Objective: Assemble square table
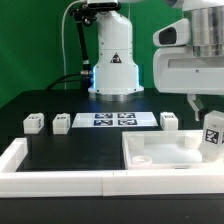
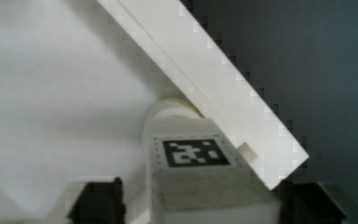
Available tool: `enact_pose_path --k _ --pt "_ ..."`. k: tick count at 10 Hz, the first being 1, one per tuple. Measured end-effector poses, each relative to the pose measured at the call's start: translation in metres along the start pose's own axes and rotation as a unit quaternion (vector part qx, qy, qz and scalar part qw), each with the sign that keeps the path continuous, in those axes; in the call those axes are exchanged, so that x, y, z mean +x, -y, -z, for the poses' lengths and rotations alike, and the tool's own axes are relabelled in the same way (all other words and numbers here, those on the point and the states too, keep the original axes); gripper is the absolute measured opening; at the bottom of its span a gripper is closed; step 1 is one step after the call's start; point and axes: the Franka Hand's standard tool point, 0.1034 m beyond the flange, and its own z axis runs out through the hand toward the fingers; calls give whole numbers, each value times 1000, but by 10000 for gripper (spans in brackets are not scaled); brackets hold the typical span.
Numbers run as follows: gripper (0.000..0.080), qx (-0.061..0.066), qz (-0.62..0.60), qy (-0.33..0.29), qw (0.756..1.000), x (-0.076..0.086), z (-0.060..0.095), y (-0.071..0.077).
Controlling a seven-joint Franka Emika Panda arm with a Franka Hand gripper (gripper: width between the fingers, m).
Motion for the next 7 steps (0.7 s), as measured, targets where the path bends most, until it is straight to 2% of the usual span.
enact_pose_path --k 1,2,5,7 --pt "555 0 20 0 1000 2 0 -2" --pt "633 -2 65 0 998 2 -1 -3" --pt "648 -4 195 3 981 0 -4 -2" --pt "648 -5 296 8 955 5 -4 -1"
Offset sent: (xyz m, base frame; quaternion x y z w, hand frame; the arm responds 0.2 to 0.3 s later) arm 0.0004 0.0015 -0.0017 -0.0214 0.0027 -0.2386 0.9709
